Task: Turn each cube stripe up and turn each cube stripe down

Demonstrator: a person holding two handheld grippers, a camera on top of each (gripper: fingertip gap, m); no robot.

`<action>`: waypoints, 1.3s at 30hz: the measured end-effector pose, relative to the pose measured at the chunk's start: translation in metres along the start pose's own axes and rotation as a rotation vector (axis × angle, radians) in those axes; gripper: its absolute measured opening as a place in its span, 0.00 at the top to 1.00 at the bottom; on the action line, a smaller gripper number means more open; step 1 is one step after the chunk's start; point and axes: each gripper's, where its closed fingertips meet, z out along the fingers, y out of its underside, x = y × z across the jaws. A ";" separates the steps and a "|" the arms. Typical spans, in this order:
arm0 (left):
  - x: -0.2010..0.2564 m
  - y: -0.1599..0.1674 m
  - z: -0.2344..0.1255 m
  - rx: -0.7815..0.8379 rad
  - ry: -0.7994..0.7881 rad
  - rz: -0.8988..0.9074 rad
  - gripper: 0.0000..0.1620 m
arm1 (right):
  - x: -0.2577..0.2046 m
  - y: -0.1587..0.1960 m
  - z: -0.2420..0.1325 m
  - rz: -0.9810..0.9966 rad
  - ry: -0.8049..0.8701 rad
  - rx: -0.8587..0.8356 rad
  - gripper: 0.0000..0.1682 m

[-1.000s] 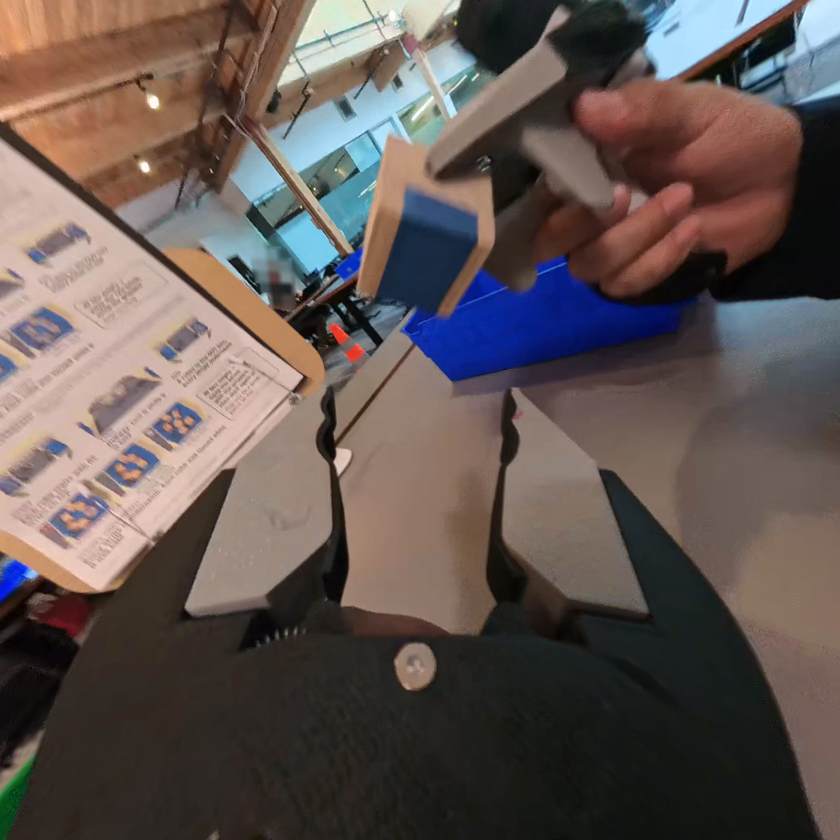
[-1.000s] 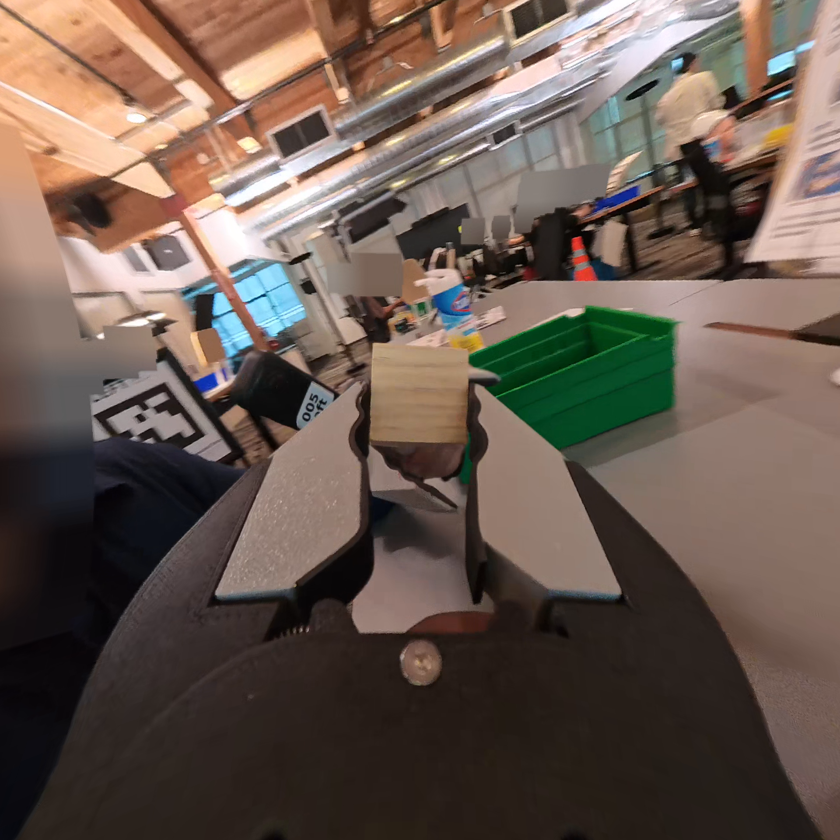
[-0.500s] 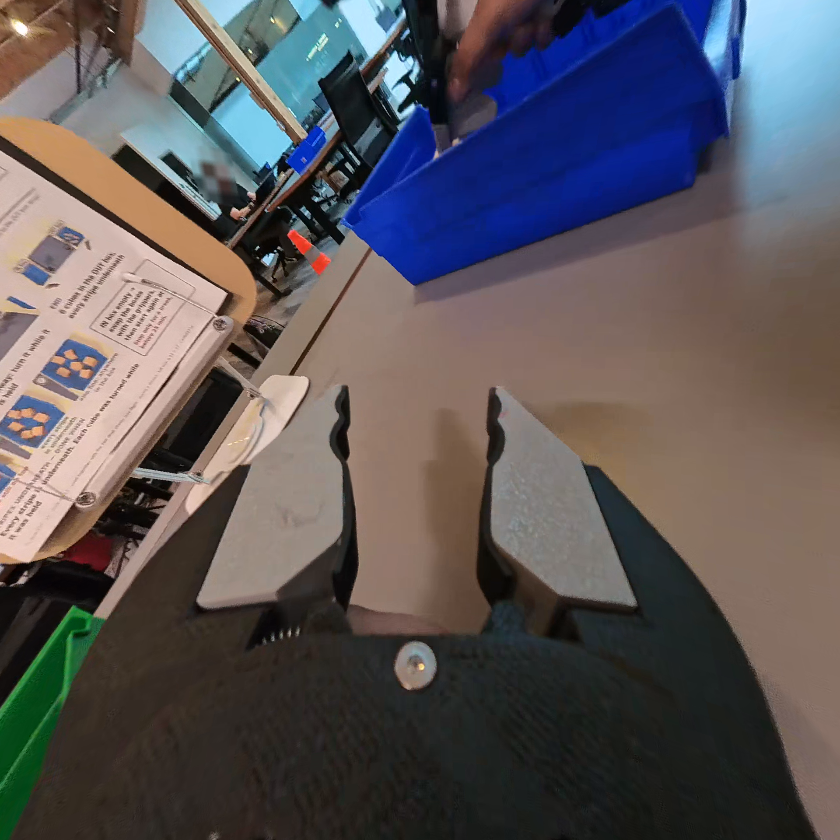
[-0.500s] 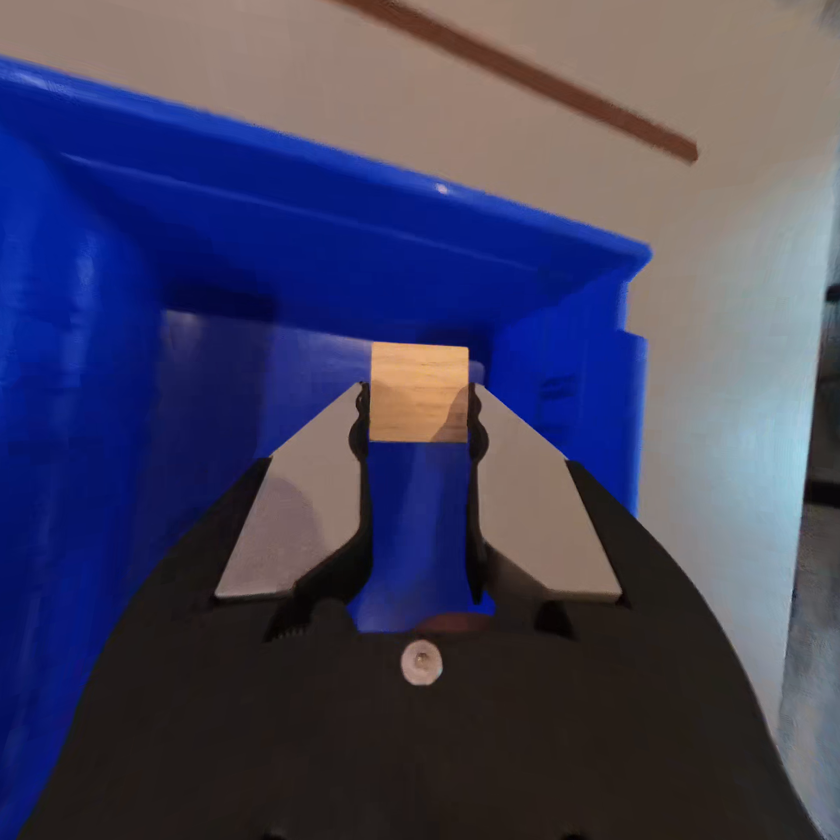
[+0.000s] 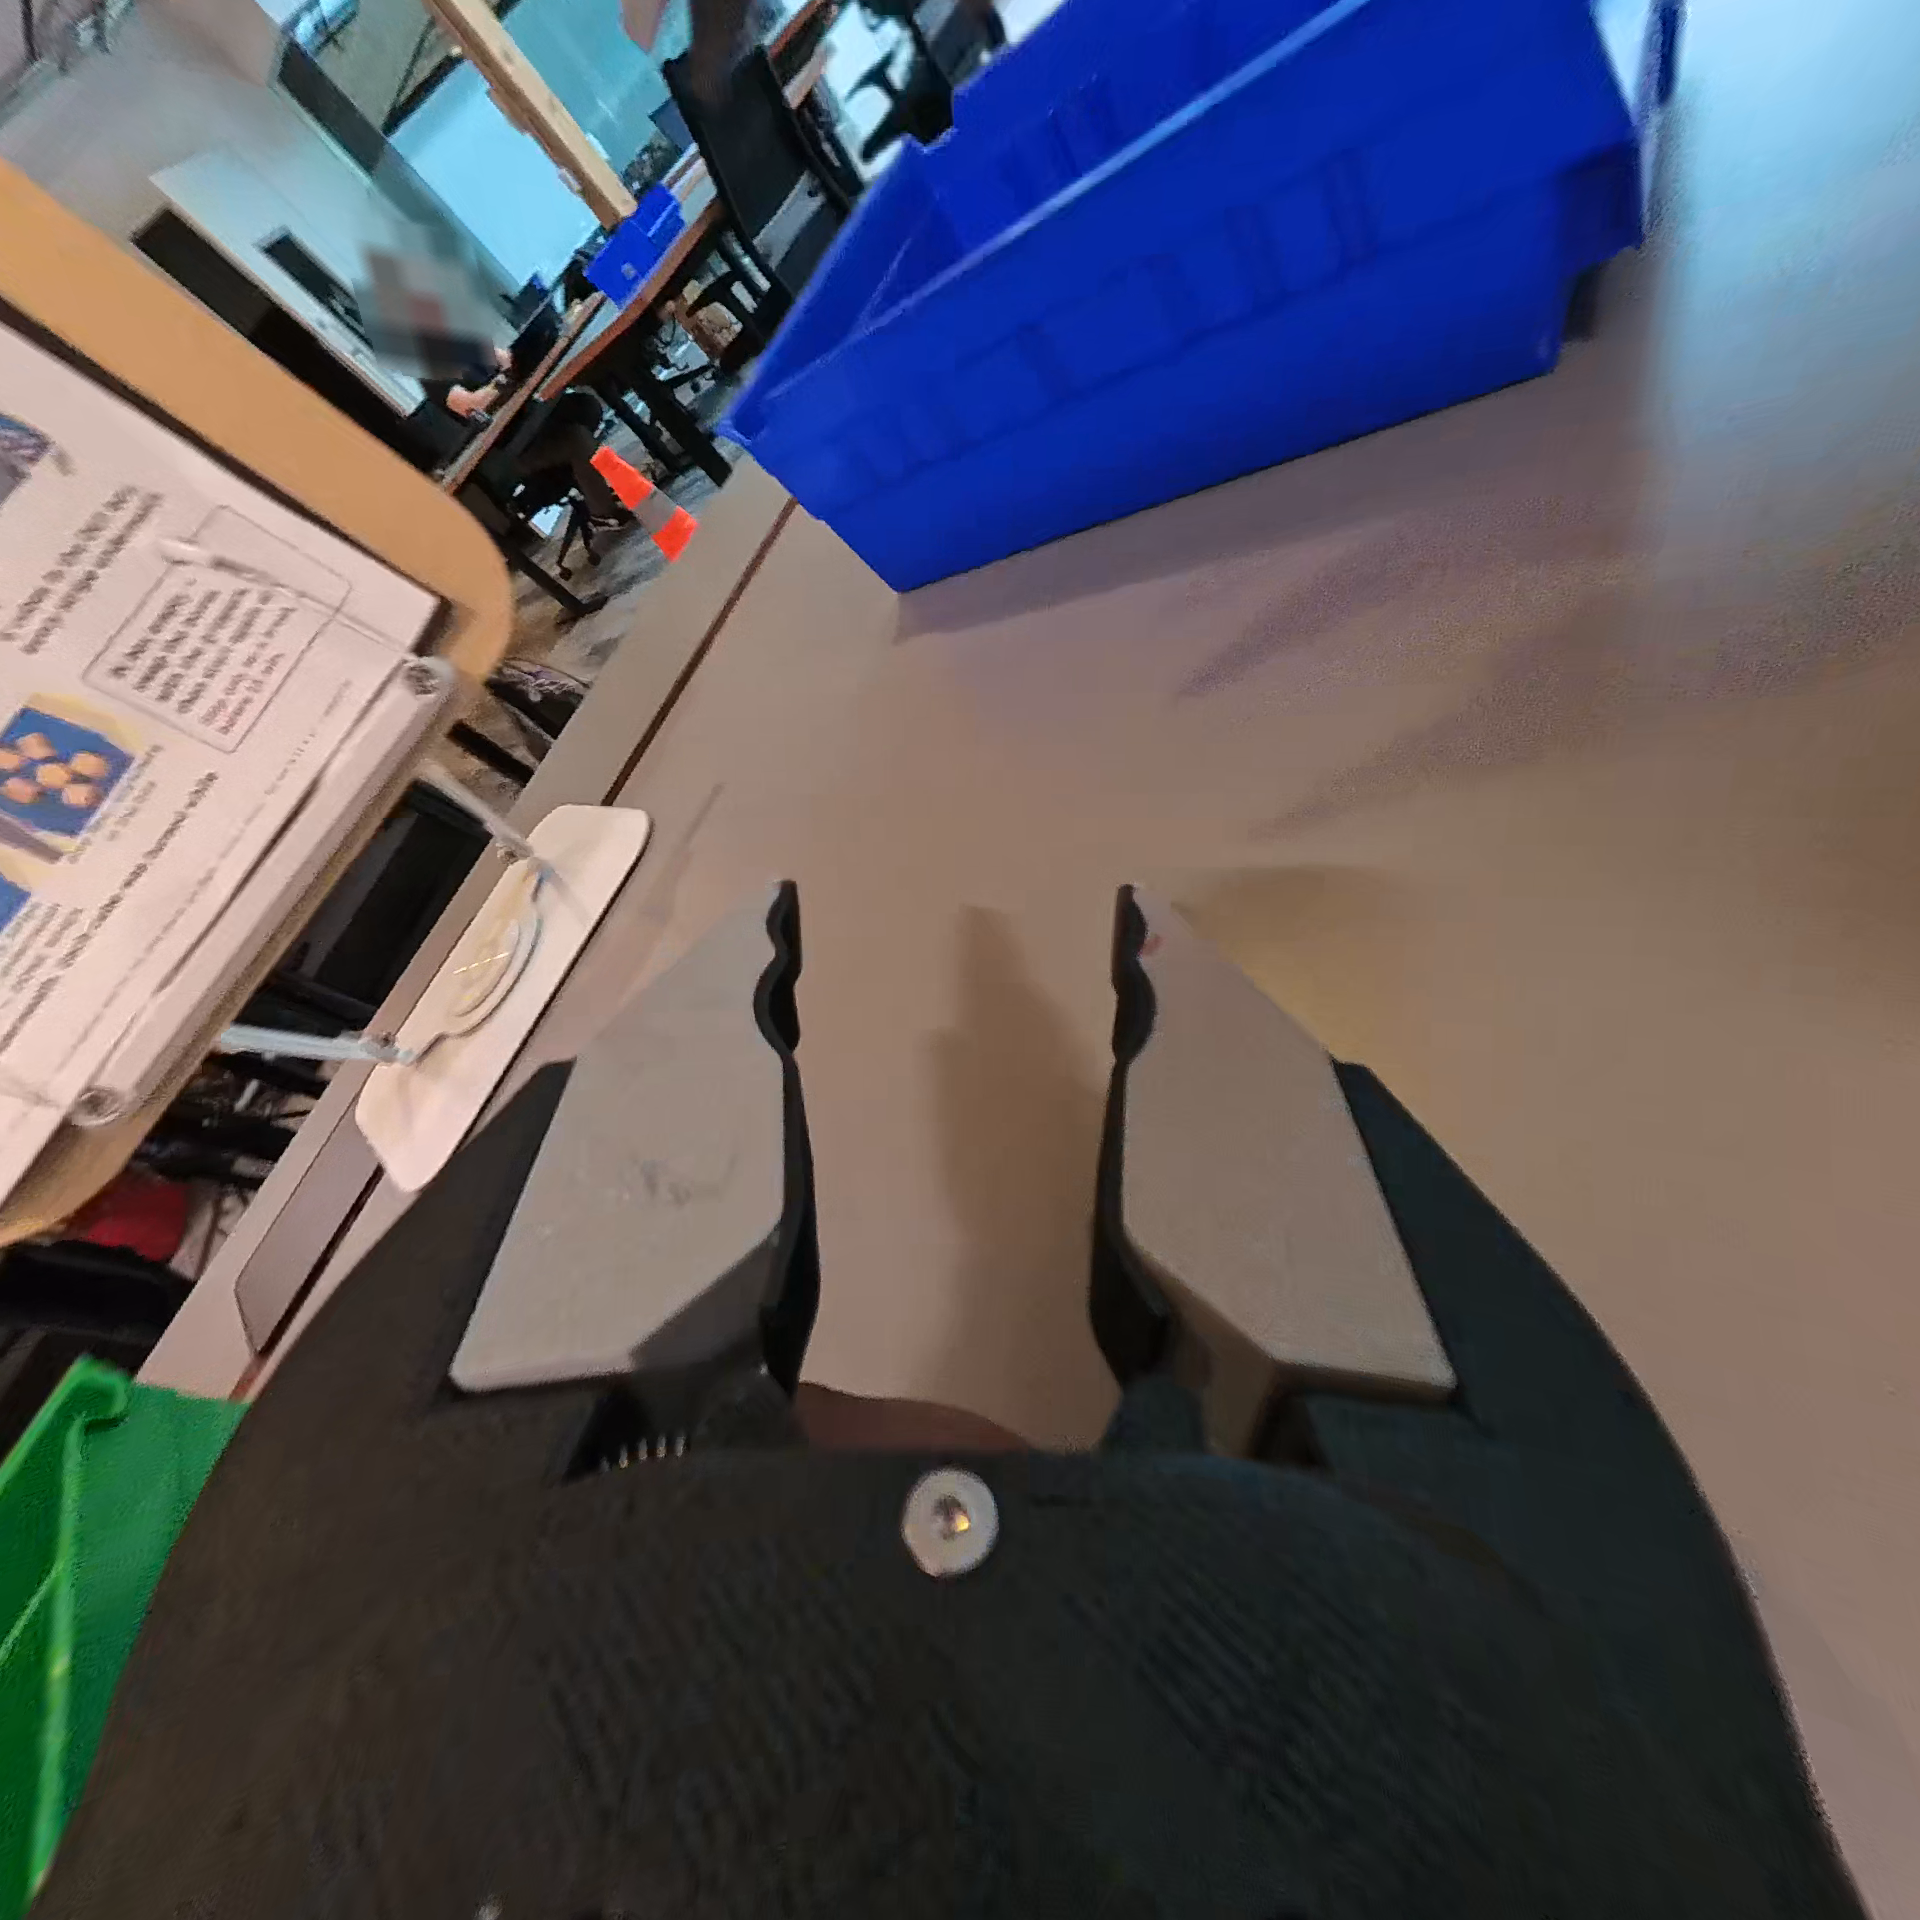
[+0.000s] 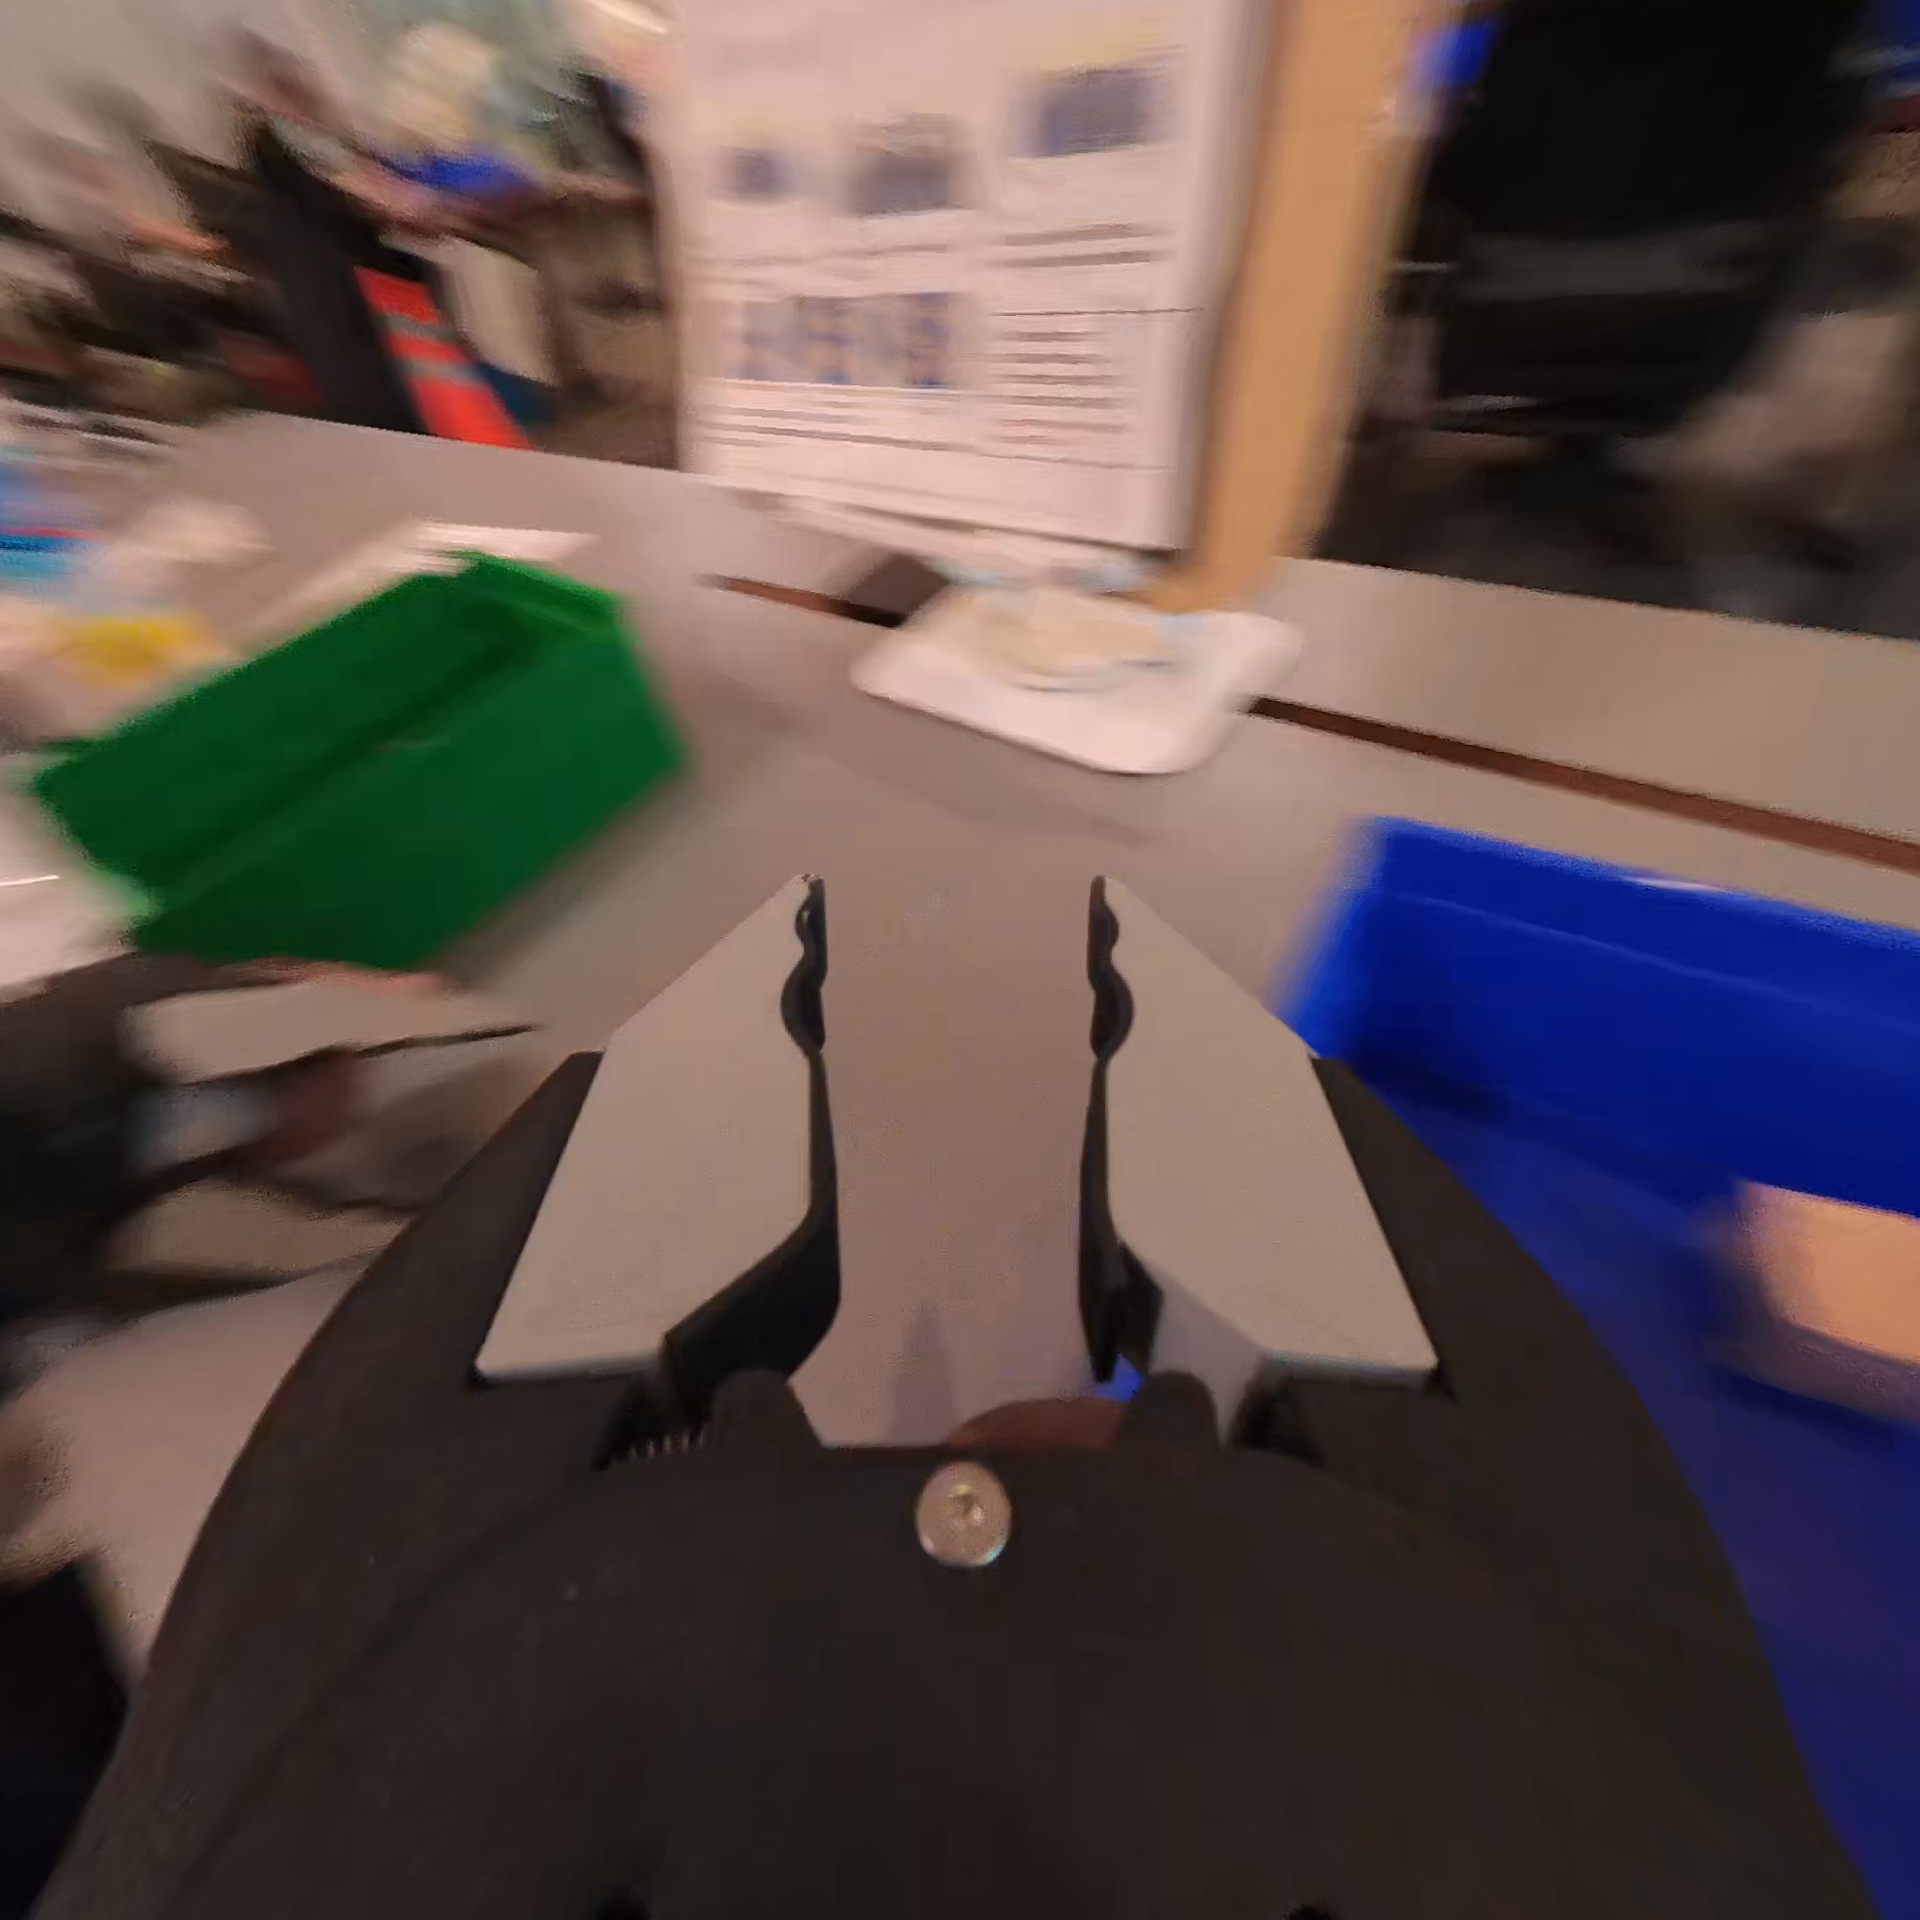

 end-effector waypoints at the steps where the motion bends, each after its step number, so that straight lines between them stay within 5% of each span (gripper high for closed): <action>1: -0.004 -0.006 -0.008 0.008 -0.014 -0.019 0.64 | -0.039 0.011 0.007 0.033 -0.162 -0.001 0.70; 3: -0.009 -0.028 -0.037 0.068 -0.006 -0.075 0.65 | -0.093 0.042 0.021 0.039 -0.371 -0.093 0.66; 5: -0.020 -0.043 -0.072 0.090 0.018 -0.139 0.66 | -0.102 0.045 0.027 -0.181 -0.266 -0.090 0.67; 7: -0.040 -0.050 -0.108 0.079 0.011 -0.187 0.66 | -0.113 0.015 0.012 -0.402 -0.156 0.062 0.86; 9: -0.068 -0.042 -0.137 0.025 -0.049 -0.226 0.66 | -0.120 -0.009 -0.001 -0.423 -0.109 0.130 0.89; 11: -0.096 -0.019 -0.158 -0.062 -0.122 -0.255 0.65 | -0.127 -0.011 -0.003 -0.330 -0.187 0.087 0.76; 16: -0.139 0.078 -0.175 -0.338 -0.250 -0.365 0.67 | -0.123 0.003 0.005 -0.231 -0.208 0.075 0.72; 20: -0.128 0.154 -0.167 -0.586 -0.131 -0.507 0.65 | -0.137 0.033 0.018 -0.263 -0.234 0.020 0.70; 30: -0.099 0.213 -0.142 -0.812 0.006 -0.525 0.69 | -0.149 0.067 0.042 -0.232 -0.300 -0.066 0.70; 34: -0.114 0.206 -0.143 -0.761 -0.003 -0.503 0.72 | -0.149 0.082 0.043 -0.204 -0.343 -0.101 0.70; 39: -0.155 0.144 -0.164 -0.499 -0.183 -0.390 0.72 | -0.172 0.094 0.043 -0.060 -0.535 -0.132 0.66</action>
